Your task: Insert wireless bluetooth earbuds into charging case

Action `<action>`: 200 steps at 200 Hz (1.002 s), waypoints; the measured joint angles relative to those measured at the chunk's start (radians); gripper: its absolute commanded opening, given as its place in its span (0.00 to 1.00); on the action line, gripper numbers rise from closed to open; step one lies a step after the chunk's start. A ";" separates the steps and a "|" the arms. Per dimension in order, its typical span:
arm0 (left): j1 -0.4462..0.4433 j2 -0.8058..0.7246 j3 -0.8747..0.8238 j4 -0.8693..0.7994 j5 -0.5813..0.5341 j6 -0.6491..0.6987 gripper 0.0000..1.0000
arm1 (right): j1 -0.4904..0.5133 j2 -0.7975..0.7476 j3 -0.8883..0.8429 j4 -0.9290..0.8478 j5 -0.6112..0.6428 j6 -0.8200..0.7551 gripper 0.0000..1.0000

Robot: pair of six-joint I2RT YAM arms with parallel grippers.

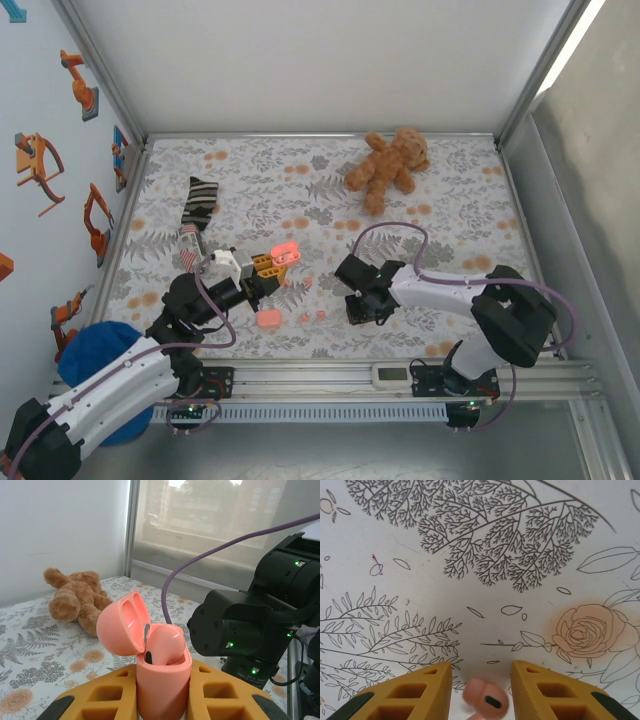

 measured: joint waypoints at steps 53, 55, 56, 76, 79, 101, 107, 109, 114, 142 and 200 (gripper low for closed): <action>0.000 -0.002 0.000 0.000 0.000 0.000 0.00 | 0.006 0.005 0.005 -0.010 0.001 0.000 0.35; 0.000 -0.002 0.000 0.000 0.000 0.000 0.00 | 0.007 0.005 0.005 -0.011 0.001 0.000 0.35; 0.000 -0.002 0.000 0.000 0.000 0.000 0.00 | 0.007 0.005 0.006 -0.012 0.001 0.000 0.35; 0.000 -0.002 0.000 0.000 0.000 0.000 0.00 | 0.007 0.005 0.006 -0.020 0.003 0.000 0.36; 0.000 -0.002 0.000 0.000 0.000 0.000 0.00 | 0.007 0.004 0.006 -0.022 0.004 0.000 0.36; 0.000 -0.002 0.000 0.000 0.000 0.000 0.00 | 0.007 0.002 0.006 -0.037 0.005 0.000 0.36; 0.000 -0.002 0.000 0.000 0.000 0.000 0.00 | 0.007 0.002 0.006 -0.039 0.005 0.000 0.36; 0.000 -0.002 0.000 0.000 0.000 0.000 0.00 | 0.007 0.002 0.006 -0.039 0.005 0.000 0.36; 0.000 -0.002 0.000 0.000 0.000 0.000 0.00 | 0.007 0.002 0.006 -0.038 0.005 0.000 0.36; 0.000 -0.002 0.000 0.000 0.000 0.000 0.00 | 0.012 0.003 0.006 -0.038 0.005 0.000 0.36; 0.000 -0.005 0.000 0.000 0.000 0.000 0.00 | 0.032 0.002 0.005 -0.062 0.021 0.012 0.35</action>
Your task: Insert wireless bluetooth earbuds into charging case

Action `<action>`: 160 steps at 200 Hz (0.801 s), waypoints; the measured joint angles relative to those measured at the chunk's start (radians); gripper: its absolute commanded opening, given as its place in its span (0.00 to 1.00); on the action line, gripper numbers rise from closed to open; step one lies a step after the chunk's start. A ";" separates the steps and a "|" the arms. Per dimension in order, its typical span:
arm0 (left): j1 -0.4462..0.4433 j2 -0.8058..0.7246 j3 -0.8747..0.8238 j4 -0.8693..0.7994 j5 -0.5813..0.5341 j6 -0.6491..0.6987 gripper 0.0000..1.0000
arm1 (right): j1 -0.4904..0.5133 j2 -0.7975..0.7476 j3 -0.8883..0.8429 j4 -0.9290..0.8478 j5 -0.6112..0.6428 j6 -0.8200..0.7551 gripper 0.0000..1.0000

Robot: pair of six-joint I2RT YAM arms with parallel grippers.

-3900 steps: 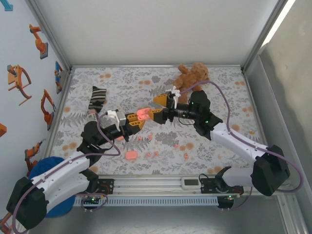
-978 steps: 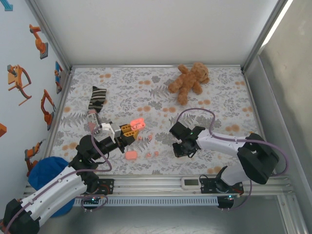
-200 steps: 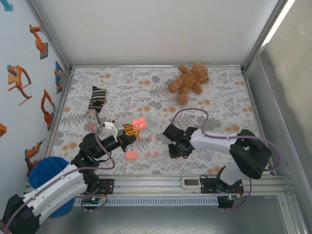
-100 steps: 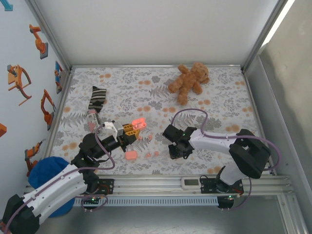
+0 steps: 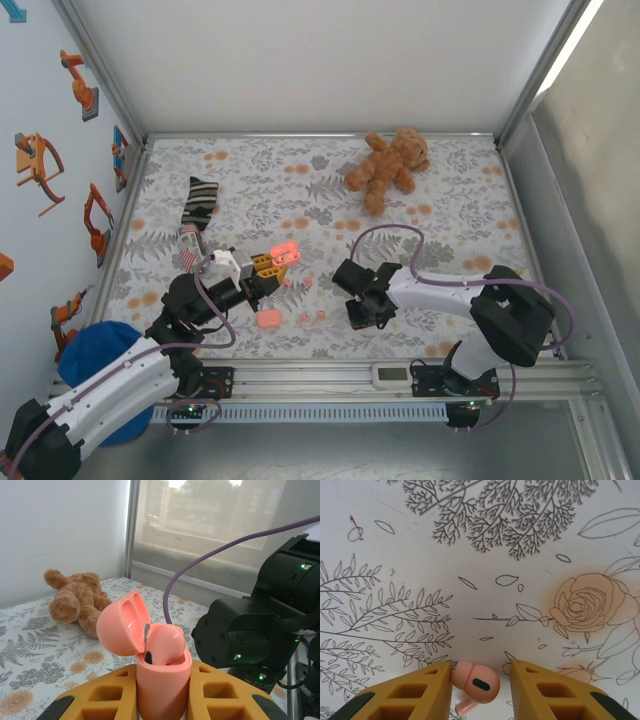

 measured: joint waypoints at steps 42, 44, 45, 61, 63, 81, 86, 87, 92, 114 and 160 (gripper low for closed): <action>0.000 0.006 0.000 0.003 0.000 0.000 0.00 | 0.001 -0.003 -0.006 0.002 0.009 0.008 0.34; 0.000 0.007 0.000 0.003 0.000 0.000 0.00 | 0.002 -0.003 -0.006 0.002 0.009 0.008 0.34; 0.000 0.007 0.000 0.003 0.000 0.000 0.00 | 0.002 -0.003 -0.006 0.002 0.010 0.008 0.33; 0.000 0.007 0.000 0.003 0.000 0.000 0.00 | 0.005 -0.003 -0.006 0.001 0.014 0.007 0.29; 0.000 0.007 0.000 0.003 0.000 0.000 0.00 | 0.005 -0.003 -0.006 0.001 0.014 0.006 0.28; 0.000 0.006 0.000 0.003 0.000 0.000 0.00 | 0.006 -0.003 -0.006 -0.004 0.024 0.008 0.26; 0.000 0.006 0.000 0.003 0.000 0.000 0.00 | 0.006 -0.003 -0.006 -0.005 0.026 0.008 0.25; 0.000 0.006 0.000 0.003 0.000 0.000 0.00 | 0.006 -0.003 -0.006 -0.005 0.026 0.008 0.25; 0.000 0.006 0.000 0.003 0.000 0.000 0.00 | 0.007 -0.003 -0.006 -0.005 0.027 0.008 0.25; 0.000 0.005 0.000 0.003 0.000 0.000 0.00 | 0.008 -0.003 -0.006 -0.006 0.031 0.007 0.24; 0.000 0.005 0.000 0.003 0.000 0.000 0.00 | 0.014 -0.014 -0.006 0.001 0.035 0.002 0.24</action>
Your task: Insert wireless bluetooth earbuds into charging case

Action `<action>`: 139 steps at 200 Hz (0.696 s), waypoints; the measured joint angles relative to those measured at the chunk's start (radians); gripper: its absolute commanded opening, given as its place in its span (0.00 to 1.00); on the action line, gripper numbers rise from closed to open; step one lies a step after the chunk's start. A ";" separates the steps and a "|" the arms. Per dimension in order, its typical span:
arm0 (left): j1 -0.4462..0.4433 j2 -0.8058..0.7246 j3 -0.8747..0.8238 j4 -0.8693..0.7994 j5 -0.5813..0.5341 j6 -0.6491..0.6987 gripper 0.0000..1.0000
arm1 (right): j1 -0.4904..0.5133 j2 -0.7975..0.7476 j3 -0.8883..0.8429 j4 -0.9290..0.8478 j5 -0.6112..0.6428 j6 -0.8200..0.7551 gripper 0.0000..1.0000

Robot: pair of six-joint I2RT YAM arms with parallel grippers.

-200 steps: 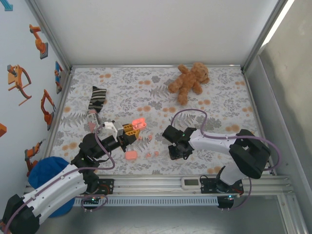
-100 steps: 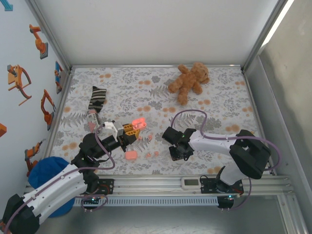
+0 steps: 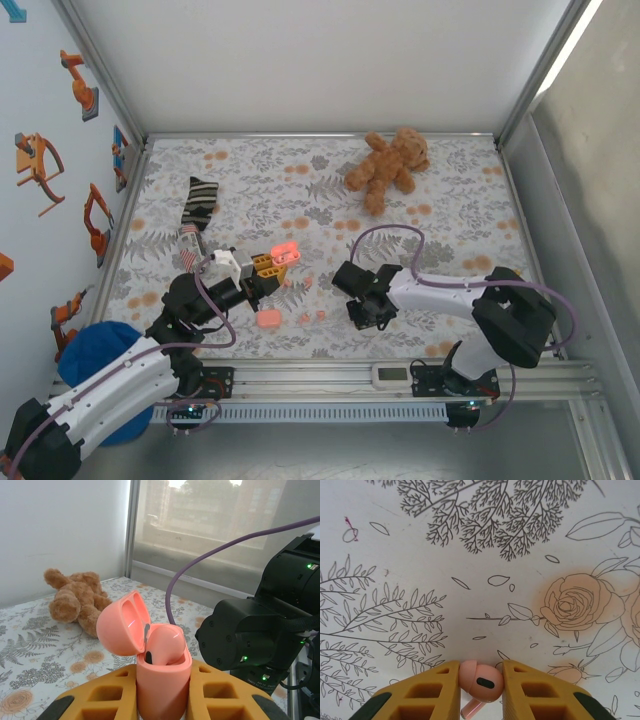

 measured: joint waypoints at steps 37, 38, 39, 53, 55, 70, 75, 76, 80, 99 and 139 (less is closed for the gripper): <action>0.000 0.000 0.000 0.000 0.000 0.000 0.00 | 0.000 -0.040 0.005 -0.005 0.020 -0.034 0.24; 0.000 0.000 0.000 0.000 0.000 0.000 0.00 | 0.000 -0.041 0.005 -0.005 0.021 -0.036 0.24; 0.000 0.000 0.000 0.000 0.000 0.000 0.00 | 0.000 -0.043 0.007 -0.006 0.022 -0.037 0.24; 0.000 0.002 0.000 0.000 0.000 0.000 0.00 | 0.000 -0.061 0.020 -0.013 0.037 -0.061 0.24; 0.000 0.003 0.000 0.000 0.000 0.000 0.00 | 0.000 -0.063 0.022 -0.014 0.038 -0.064 0.24; 0.000 0.010 0.000 0.004 0.000 -0.001 0.00 | 0.000 -0.088 0.049 -0.026 0.062 -0.099 0.24; 0.000 0.014 0.000 0.005 0.000 -0.002 0.00 | 0.000 -0.099 0.061 -0.031 0.072 -0.112 0.24; 0.000 0.014 0.000 0.005 0.000 -0.002 0.00 | 0.000 -0.101 0.063 -0.032 0.073 -0.115 0.24; 0.000 0.017 0.000 0.006 0.000 -0.003 0.00 | 0.000 -0.110 0.074 -0.035 0.081 -0.127 0.24; 0.000 0.032 0.000 0.018 0.000 -0.008 0.00 | 0.000 -0.155 0.126 -0.036 0.117 -0.186 0.24; 0.000 0.067 0.001 0.051 0.001 -0.029 0.00 | 0.000 -0.243 0.217 -0.026 0.196 -0.325 0.23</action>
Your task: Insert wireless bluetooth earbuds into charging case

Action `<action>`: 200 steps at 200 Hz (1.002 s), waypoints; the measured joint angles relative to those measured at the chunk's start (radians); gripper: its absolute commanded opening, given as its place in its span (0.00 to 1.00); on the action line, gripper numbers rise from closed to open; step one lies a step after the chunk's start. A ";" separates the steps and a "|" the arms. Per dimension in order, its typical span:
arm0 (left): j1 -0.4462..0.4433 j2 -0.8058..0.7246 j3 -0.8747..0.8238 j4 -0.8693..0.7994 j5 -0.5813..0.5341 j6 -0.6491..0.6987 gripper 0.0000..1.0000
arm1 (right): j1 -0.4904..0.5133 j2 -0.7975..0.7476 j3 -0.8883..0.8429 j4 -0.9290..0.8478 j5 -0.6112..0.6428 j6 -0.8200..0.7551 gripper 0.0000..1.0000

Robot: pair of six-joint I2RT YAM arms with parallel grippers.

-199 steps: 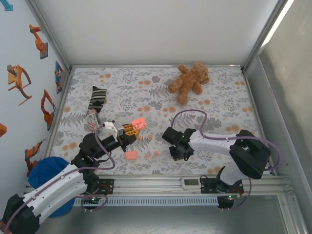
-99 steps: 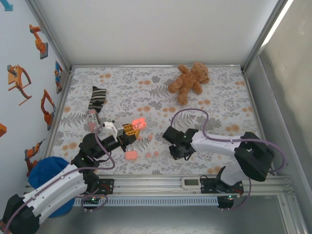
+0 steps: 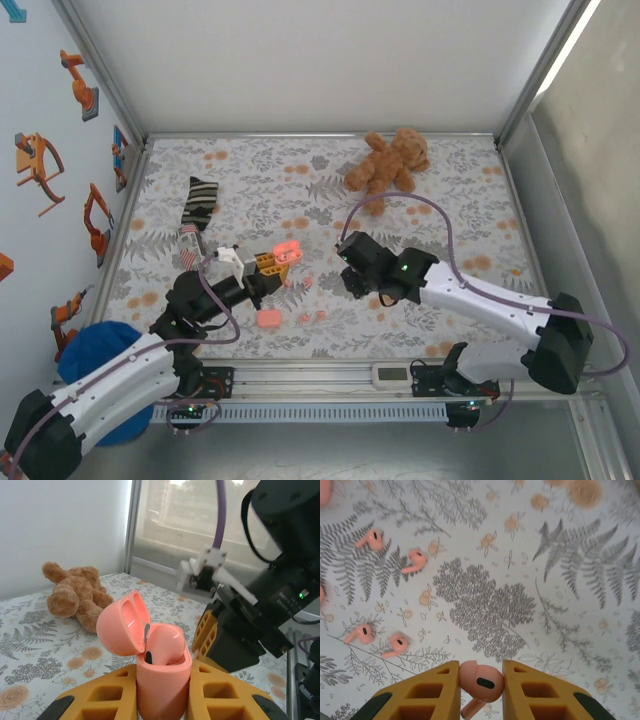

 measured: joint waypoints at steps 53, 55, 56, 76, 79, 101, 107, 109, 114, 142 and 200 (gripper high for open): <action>-0.001 0.093 0.029 0.078 0.000 -0.048 0.00 | 0.000 -0.130 0.030 0.149 0.035 -0.181 0.22; -0.001 0.096 0.030 0.082 0.000 -0.050 0.00 | 0.000 -0.134 0.030 0.158 0.034 -0.187 0.22; -0.001 0.099 0.031 0.085 0.000 -0.052 0.00 | 0.000 -0.135 0.031 0.161 0.034 -0.190 0.22; -0.001 0.146 0.051 0.131 0.000 -0.079 0.00 | 0.000 -0.163 0.038 0.247 0.023 -0.246 0.22; -0.001 0.154 0.054 0.137 0.000 -0.084 0.00 | 0.000 -0.166 0.039 0.259 0.020 -0.254 0.22; -0.007 0.200 0.083 0.181 0.005 -0.114 0.00 | 0.000 -0.176 0.041 0.343 -0.007 -0.302 0.22; -0.007 0.209 0.089 0.196 0.008 -0.119 0.00 | 0.000 -0.176 0.042 0.359 -0.015 -0.312 0.22; -0.008 0.212 0.091 0.201 0.009 -0.122 0.00 | 0.000 -0.176 0.043 0.364 -0.018 -0.315 0.22; -0.008 0.222 0.096 0.217 0.011 -0.129 0.00 | 0.000 -0.176 0.044 0.377 -0.025 -0.323 0.22; -0.010 0.263 0.101 0.292 0.024 -0.156 0.00 | 0.000 -0.176 0.050 0.429 -0.065 -0.350 0.22; -0.014 0.315 0.114 0.344 0.042 -0.181 0.00 | 0.000 -0.176 0.051 0.500 -0.114 -0.360 0.22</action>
